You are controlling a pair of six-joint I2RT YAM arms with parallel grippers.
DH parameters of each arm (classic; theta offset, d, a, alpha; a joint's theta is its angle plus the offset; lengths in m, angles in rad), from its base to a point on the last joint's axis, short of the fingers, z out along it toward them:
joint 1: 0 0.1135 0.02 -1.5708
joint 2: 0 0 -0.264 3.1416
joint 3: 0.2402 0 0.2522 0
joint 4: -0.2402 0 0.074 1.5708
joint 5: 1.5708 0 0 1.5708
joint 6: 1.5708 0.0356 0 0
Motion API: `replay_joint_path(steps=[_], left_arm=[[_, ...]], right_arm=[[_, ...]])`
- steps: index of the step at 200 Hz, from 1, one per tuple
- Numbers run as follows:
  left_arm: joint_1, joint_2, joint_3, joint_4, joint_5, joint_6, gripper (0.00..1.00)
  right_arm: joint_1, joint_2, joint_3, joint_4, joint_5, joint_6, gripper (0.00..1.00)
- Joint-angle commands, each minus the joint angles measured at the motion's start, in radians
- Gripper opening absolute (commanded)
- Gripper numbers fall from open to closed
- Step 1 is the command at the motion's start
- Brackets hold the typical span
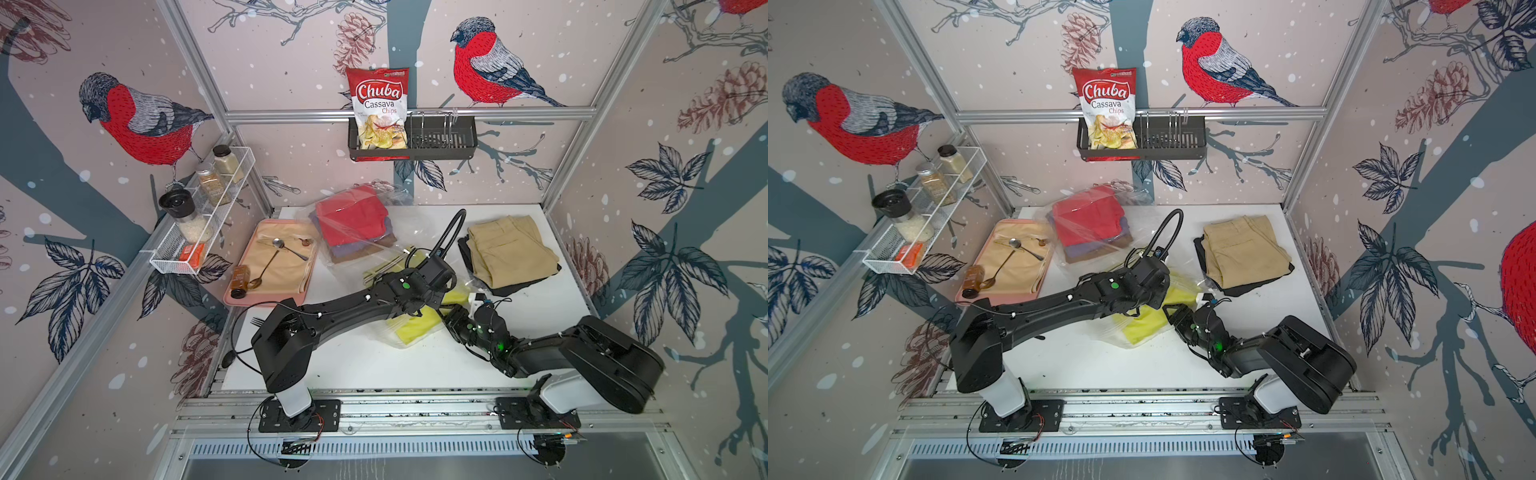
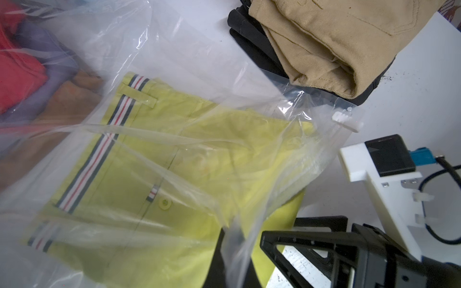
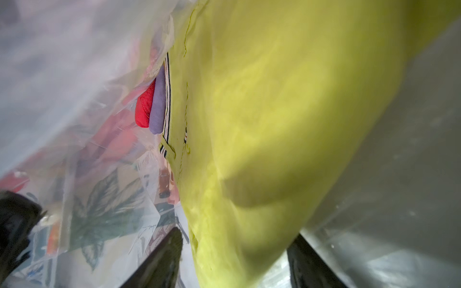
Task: Take the trousers out of the vacuum bag
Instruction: Take out the trousers from the vacuum bag.
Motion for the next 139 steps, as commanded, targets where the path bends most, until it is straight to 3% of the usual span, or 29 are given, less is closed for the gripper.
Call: replay_joint_path(steps=[1,106,120,139], left_arm=[[0.003,-0.015,-0.006,0.043,0.007,-0.011,0.00],[0.004,-0.026,-0.030,0.048,0.002,-0.013,0.00],[0.006,-0.029,-0.030,0.048,0.001,-0.014,0.00],[0.007,-0.032,-0.034,0.047,0.000,-0.013,0.00]], right_arm=[[0.002,0.042,0.007,0.098,0.005,0.037,0.66],[0.022,0.338,0.011,0.455,0.020,0.162,0.60],[0.020,0.358,0.015,0.479,0.023,0.163,0.56],[0.018,0.358,0.021,0.467,0.028,0.156,0.42]])
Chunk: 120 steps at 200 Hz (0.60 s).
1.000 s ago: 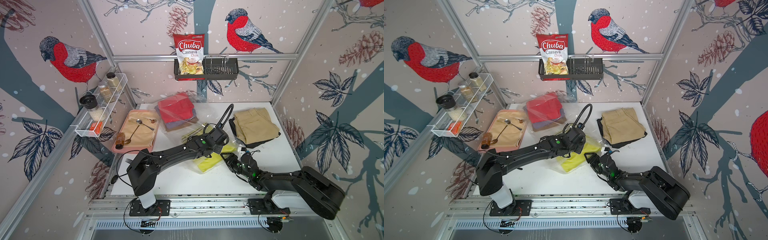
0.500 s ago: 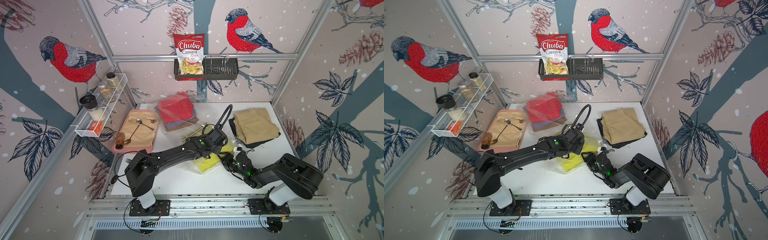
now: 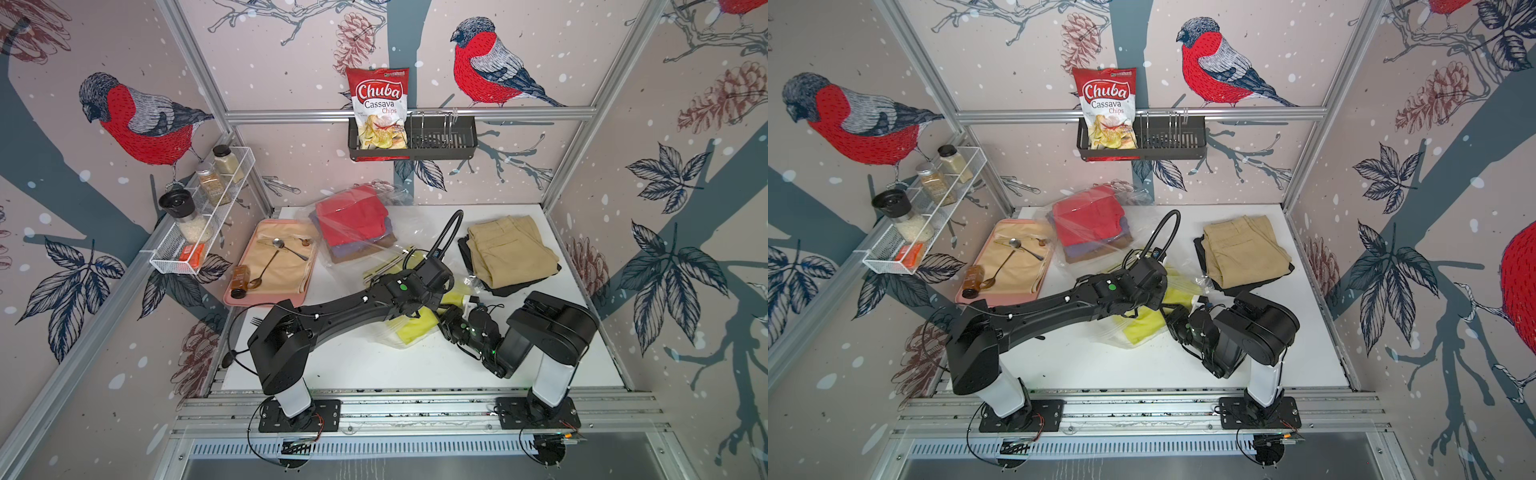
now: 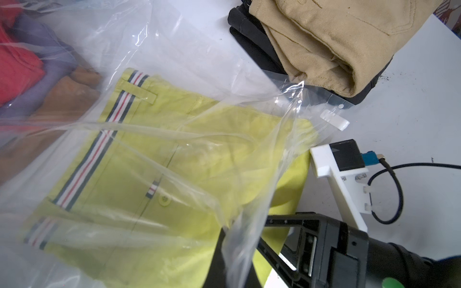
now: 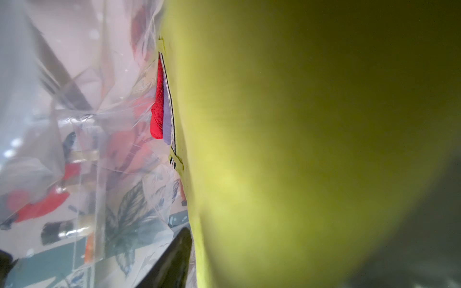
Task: Take the trousers out of the vacuum bag
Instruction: Take out the trousers from the vacuum bag.
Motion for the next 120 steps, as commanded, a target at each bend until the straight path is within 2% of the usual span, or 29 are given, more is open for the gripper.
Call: replay_joint_path(steps=[1,34,72,95,120], left_arm=[[0.004,-0.011,-0.003,0.026,-0.009,-0.006,0.00],[0.016,-0.009,-0.023,0.045,-0.003,-0.009,0.00],[0.036,-0.002,-0.034,0.070,0.012,-0.012,0.00],[0.054,0.000,-0.039,0.087,0.030,-0.009,0.00],[0.071,0.006,-0.037,0.101,0.045,-0.007,0.00]], right_arm=[[-0.003,0.006,0.009,0.035,0.017,0.002,0.41],[-0.002,-0.041,0.012,-0.020,0.019,-0.031,0.21],[0.008,-0.192,-0.006,-0.154,0.033,-0.119,0.07],[0.027,-0.332,-0.009,-0.326,0.051,-0.170,0.00],[0.075,-0.493,0.005,-0.537,0.108,-0.219,0.00]])
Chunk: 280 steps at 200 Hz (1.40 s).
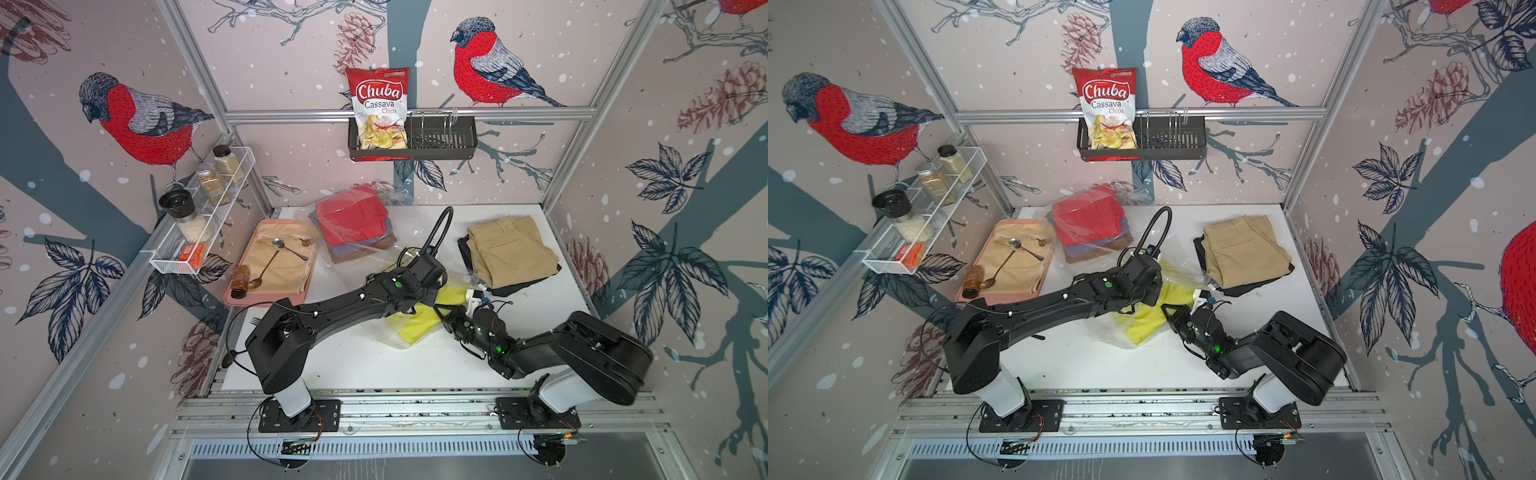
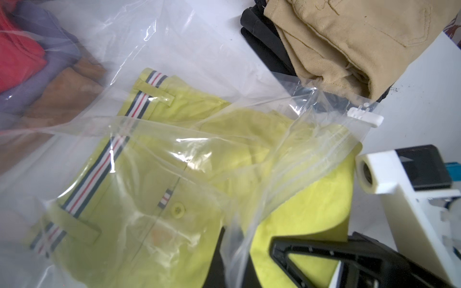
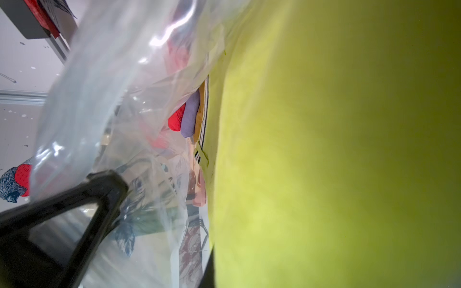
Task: Take the trousers out of the vacuum bag
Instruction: Take out the trousers from the vacuum bag.
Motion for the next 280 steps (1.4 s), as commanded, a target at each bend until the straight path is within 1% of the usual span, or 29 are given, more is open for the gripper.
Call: replay_joint_path(steps=[1,9,17,32,58,77,110,136,163,191,238,280], left_arm=[[0.014,0.007,0.001,0.043,0.006,0.002,0.00],[0.017,0.009,0.003,0.047,0.007,0.003,0.00],[0.022,0.014,0.003,0.049,0.012,0.002,0.00],[0.031,0.021,0.001,0.059,0.021,0.000,0.00],[0.047,0.044,0.013,0.071,0.033,-0.011,0.00],[0.050,0.050,0.012,0.085,0.040,-0.015,0.00],[0.054,0.061,0.011,0.094,0.045,-0.018,0.00],[0.057,0.075,0.012,0.098,0.050,-0.022,0.00],[0.063,0.096,0.001,0.109,0.050,-0.026,0.00],[0.076,0.114,-0.038,0.135,0.065,-0.035,0.00],[0.077,0.098,-0.129,0.193,0.097,-0.050,0.00],[0.077,0.027,-0.181,0.219,0.142,-0.079,0.00]], right_arm=[[0.036,-0.113,0.012,-0.207,0.060,-0.086,0.00],[0.044,-0.160,0.008,-0.255,0.071,-0.083,0.00],[0.044,-0.190,-0.009,-0.270,0.069,-0.071,0.00],[0.049,-0.290,-0.037,-0.316,0.071,-0.063,0.00],[0.082,-0.452,-0.052,-0.494,0.118,-0.086,0.00],[0.094,-0.596,-0.055,-0.644,0.143,-0.101,0.00],[0.106,-0.842,0.009,-0.985,0.226,-0.171,0.00],[0.106,-0.967,0.066,-1.144,0.247,-0.206,0.00],[0.106,-1.014,0.136,-1.254,0.280,-0.237,0.00],[0.107,-1.043,0.218,-1.319,0.324,-0.289,0.00],[0.106,-1.008,0.420,-1.379,0.352,-0.472,0.00],[0.105,-0.961,0.570,-1.372,0.379,-0.564,0.00]])
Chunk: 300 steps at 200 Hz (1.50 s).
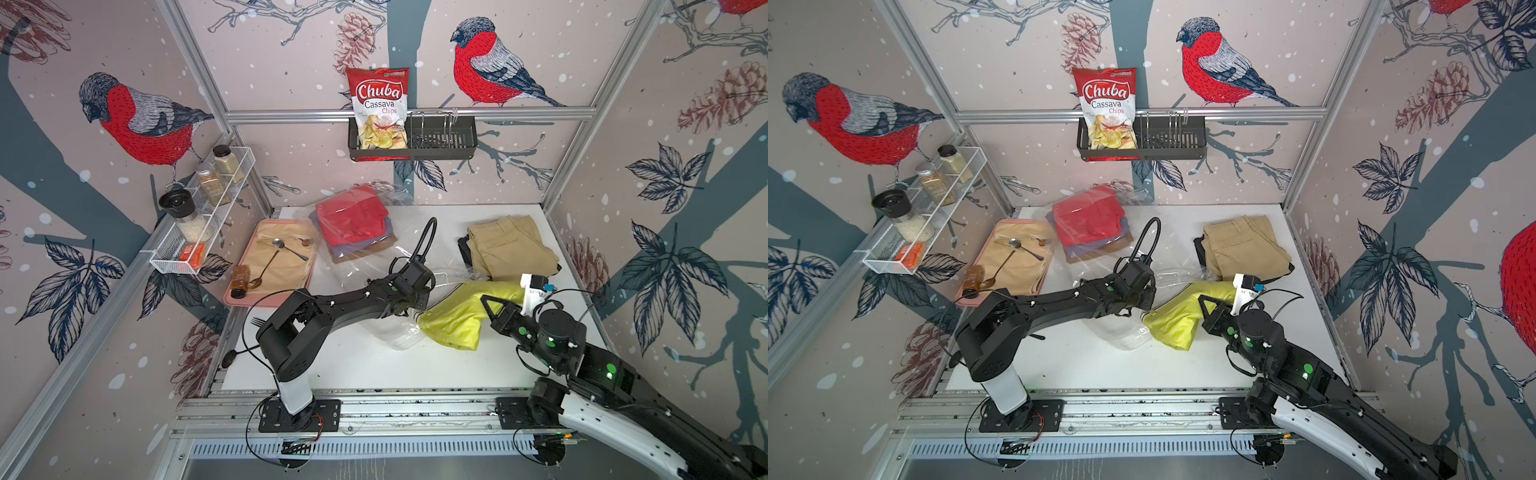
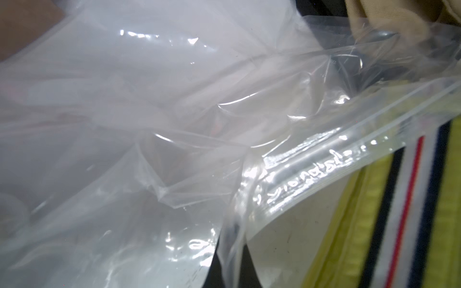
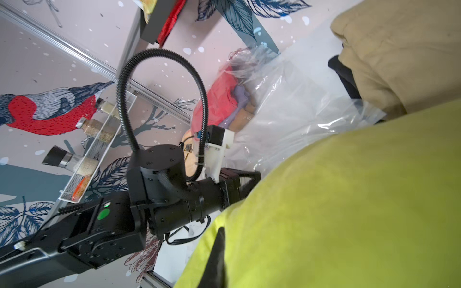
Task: Take the trousers out of the vacuum bag
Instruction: Take out the trousers from the vacuum bag, then place the trousers at the corner of the board.
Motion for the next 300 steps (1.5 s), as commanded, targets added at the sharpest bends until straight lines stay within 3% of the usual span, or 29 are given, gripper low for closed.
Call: replay_joint_path(steps=[1,9,24,46,65,75,90,113,143,152,180,208,217,237,300], left_arm=[[0.001,-0.040,-0.014,0.036,0.032,-0.026,0.00],[0.001,-0.058,-0.016,0.037,0.040,-0.030,0.00],[0.002,-0.097,-0.016,0.038,0.055,-0.037,0.14],[0.004,-0.169,-0.019,0.028,0.060,-0.046,0.51],[0.009,-0.249,-0.041,0.027,0.046,-0.052,0.72],[0.008,-0.286,-0.061,0.041,0.038,-0.051,0.79],[0.008,-0.330,-0.083,0.051,0.033,-0.046,0.80],[0.008,-0.365,-0.106,0.071,0.101,-0.014,0.76],[0.002,-0.401,-0.203,0.235,0.395,0.035,0.61],[-0.013,-0.416,-0.229,0.284,0.432,0.035,0.57],[-0.100,-0.406,-0.249,0.368,0.412,0.030,0.34],[-0.106,-0.323,-0.332,0.724,0.512,-0.166,0.09],[-0.113,-0.280,-0.316,0.765,0.503,-0.203,0.00],[-0.121,-0.196,-0.256,0.772,0.450,-0.228,0.00],[-0.098,0.074,0.042,0.800,0.499,-0.292,0.00]], right_arm=[[-0.002,0.024,0.082,0.092,0.084,-0.116,0.00],[-0.002,0.039,0.113,0.088,0.094,-0.130,0.00],[-0.004,0.072,0.175,0.081,0.106,-0.160,0.00],[-0.009,0.116,0.255,0.076,0.123,-0.200,0.00],[-0.020,0.159,0.334,0.065,0.129,-0.235,0.00],[-0.026,0.177,0.373,0.070,0.125,-0.253,0.00],[-0.034,0.207,0.429,0.070,0.131,-0.288,0.00],[-0.059,0.254,0.497,0.070,0.139,-0.326,0.00],[-0.138,0.314,0.560,0.084,0.077,-0.352,0.00],[-0.179,0.332,0.575,0.088,0.038,-0.355,0.00],[-0.355,0.379,0.604,0.114,-0.151,-0.331,0.00],[-0.525,0.413,0.596,0.166,-0.351,-0.283,0.00],[-0.566,0.422,0.595,0.178,-0.404,-0.274,0.00],[-0.638,0.441,0.595,0.201,-0.504,-0.258,0.00],[-0.874,0.495,0.549,0.329,-0.780,-0.200,0.00]])
